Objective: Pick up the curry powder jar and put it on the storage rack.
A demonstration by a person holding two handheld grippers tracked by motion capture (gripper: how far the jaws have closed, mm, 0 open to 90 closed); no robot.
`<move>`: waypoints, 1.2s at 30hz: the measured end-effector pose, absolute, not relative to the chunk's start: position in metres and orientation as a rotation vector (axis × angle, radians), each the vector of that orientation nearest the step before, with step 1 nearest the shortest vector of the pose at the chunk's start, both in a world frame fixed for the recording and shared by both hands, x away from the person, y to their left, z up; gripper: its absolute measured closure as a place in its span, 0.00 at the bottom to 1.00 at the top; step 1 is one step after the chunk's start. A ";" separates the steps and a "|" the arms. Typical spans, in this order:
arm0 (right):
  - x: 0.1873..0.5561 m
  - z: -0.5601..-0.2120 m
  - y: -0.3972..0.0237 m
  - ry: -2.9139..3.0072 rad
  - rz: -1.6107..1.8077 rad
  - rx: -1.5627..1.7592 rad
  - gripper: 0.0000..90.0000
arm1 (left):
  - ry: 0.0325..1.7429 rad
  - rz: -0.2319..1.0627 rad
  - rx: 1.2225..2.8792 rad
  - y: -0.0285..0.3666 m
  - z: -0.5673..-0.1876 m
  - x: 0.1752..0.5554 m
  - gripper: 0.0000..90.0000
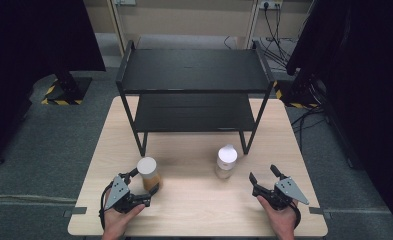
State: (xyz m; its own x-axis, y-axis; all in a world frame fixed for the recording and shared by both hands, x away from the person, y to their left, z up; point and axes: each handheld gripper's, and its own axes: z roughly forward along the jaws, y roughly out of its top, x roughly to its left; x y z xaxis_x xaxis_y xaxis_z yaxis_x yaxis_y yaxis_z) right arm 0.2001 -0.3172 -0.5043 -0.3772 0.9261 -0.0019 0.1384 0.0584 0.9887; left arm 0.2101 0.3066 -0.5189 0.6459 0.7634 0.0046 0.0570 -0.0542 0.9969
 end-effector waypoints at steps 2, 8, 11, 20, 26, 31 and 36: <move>0.200 -0.504 -0.317 1.622 1.390 1.088 0.16 | 0.709 0.668 1.537 0.305 -0.518 0.211 0.13; 0.200 -0.504 -0.317 1.622 1.387 1.084 0.16 | 0.726 0.680 1.515 0.303 -0.517 0.216 0.16; 0.200 -0.504 -0.316 1.623 1.384 1.084 0.16 | 0.726 0.680 1.506 0.302 -0.516 0.218 0.18; 0.200 -0.504 -0.316 1.621 1.384 1.086 0.16 | 0.724 0.697 1.494 0.302 -0.512 0.218 0.23; 0.200 -0.504 -0.316 1.621 1.383 1.085 0.16 | 0.731 0.710 1.496 0.303 -0.509 0.217 0.27; 0.200 -0.504 -0.316 1.619 1.385 1.086 0.16 | 0.730 0.709 1.496 0.302 -0.509 0.217 0.30; 0.200 -0.504 -0.316 1.618 1.386 1.088 0.16 | 0.736 0.699 1.496 0.301 -0.508 0.217 0.35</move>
State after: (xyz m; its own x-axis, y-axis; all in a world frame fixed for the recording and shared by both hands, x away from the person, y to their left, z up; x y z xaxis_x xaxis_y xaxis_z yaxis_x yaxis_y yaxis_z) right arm 0.2004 -0.3162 -0.5042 -0.3743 0.9273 -0.0041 0.1383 0.0602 0.9886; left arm 0.2173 0.3014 -0.5075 0.6111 0.7916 -0.0008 0.0403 -0.0301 0.9987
